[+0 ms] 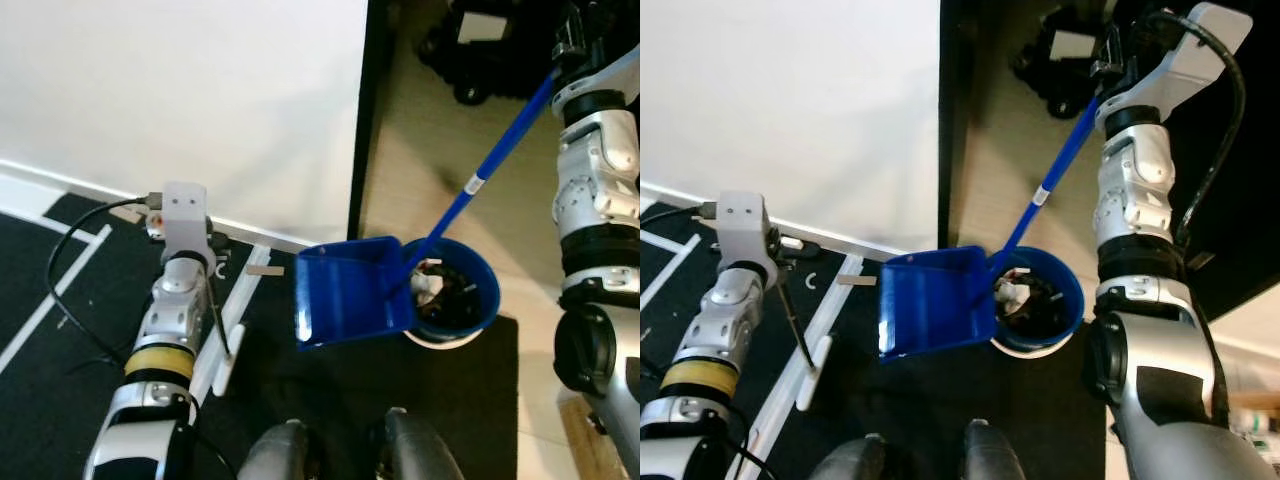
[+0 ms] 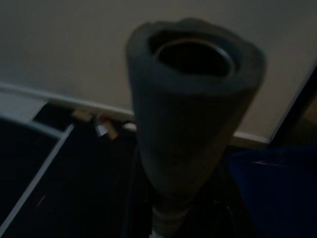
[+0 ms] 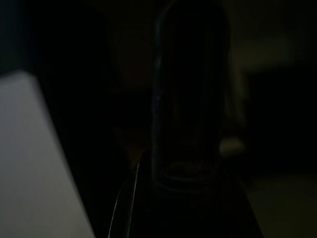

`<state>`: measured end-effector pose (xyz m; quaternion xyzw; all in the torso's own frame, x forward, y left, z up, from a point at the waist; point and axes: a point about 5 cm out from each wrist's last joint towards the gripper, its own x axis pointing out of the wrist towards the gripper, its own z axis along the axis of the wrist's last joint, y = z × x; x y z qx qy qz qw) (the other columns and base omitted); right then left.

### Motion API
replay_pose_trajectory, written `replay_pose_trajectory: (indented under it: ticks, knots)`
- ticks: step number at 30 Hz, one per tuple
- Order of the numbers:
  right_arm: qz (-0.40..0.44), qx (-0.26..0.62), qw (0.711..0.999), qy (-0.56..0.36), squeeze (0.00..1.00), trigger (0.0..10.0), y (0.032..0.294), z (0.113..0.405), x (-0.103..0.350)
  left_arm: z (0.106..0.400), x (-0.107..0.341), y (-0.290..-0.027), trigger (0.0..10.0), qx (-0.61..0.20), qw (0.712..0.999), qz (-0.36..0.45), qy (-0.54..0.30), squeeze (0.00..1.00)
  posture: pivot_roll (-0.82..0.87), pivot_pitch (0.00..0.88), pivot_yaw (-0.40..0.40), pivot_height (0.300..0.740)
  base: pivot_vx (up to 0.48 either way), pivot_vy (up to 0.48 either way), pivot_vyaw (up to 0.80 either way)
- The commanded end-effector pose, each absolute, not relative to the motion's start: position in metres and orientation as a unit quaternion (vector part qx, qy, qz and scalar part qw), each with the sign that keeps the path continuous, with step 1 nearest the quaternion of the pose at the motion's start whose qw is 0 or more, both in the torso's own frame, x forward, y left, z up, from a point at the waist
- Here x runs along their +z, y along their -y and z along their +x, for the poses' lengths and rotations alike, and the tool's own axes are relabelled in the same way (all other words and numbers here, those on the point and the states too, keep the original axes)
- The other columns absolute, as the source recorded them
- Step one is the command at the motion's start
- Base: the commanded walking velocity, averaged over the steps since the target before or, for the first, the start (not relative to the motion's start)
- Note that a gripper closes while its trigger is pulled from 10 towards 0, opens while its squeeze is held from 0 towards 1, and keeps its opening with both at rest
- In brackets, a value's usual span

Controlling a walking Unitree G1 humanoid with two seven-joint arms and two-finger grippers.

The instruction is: Sweep floor

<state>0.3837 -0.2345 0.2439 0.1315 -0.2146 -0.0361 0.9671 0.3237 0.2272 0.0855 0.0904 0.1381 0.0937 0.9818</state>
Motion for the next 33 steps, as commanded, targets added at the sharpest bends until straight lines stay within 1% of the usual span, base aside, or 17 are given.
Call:
replay_pose_trajectory:
  ticks: [1,6,15,16,18,22,25,27,30,33]
  knots:
    - [0.145,-0.039,0.959,0.239,0.00,10.0,0.236,0.382,0.257,0.326,0.094,-0.232,10.0,0.096,0.982,0.109,-0.122,0.00,0.04,0.016,0.003,0.740,0.000,0.480,-0.80]
    - [0.141,-0.063,0.964,0.215,0.00,10.0,0.238,0.375,0.233,0.327,0.093,-0.234,10.0,0.094,0.981,0.119,-0.125,0.00,0.04,0.018,0.004,0.740,0.000,0.480,-0.80]
    - [0.124,-0.094,0.978,0.140,0.00,10.0,0.239,0.362,0.183,0.330,0.095,-0.234,10.0,0.088,0.981,0.124,-0.123,0.00,0.04,0.023,0.013,0.740,0.000,0.480,-0.80]
    - [0.124,-0.094,0.978,0.140,0.00,10.0,0.239,0.362,0.183,0.330,0.095,-0.234,10.0,0.088,0.981,0.124,-0.123,0.00,0.04,0.023,0.013,0.740,0.000,0.480,-0.80]
    - [0.103,-0.096,0.985,0.099,0.00,10.0,0.236,0.355,0.159,0.330,0.095,-0.233,10.0,0.087,0.981,0.125,-0.122,0.00,0.04,0.023,0.013,0.740,0.000,0.480,0.00]
    - [0.096,-0.101,0.987,0.081,0.00,10.0,0.235,0.351,0.147,0.330,0.095,-0.233,10.0,0.086,0.981,0.126,-0.122,0.00,0.04,0.023,0.013,0.740,0.000,0.480,0.00]
    - [0.094,-0.111,0.988,0.049,0.00,10.0,0.233,0.339,0.122,0.329,0.094,-0.234,10.0,0.087,0.980,0.128,-0.122,0.00,0.04,0.031,0.010,0.740,0.000,0.480,0.00]
    - [0.094,-0.111,0.988,0.049,0.00,10.0,0.233,0.339,0.122,0.329,0.094,-0.234,10.0,0.087,0.980,0.128,-0.122,0.00,0.04,0.031,0.010,0.740,0.000,0.480,0.00]
    - [0.073,-0.107,0.991,0.015,0.00,10.0,0.230,0.331,0.098,0.327,0.094,-0.233,10.0,0.086,0.980,0.129,-0.121,0.00,0.04,0.031,0.010,0.740,0.000,0.480,0.00]
    - [0.065,-0.104,0.992,0.007,0.00,10.0,0.229,0.328,0.093,0.327,0.094,-0.232,10.0,0.085,0.981,0.130,-0.120,0.00,0.04,0.034,0.007,0.740,0.000,0.480,0.00]
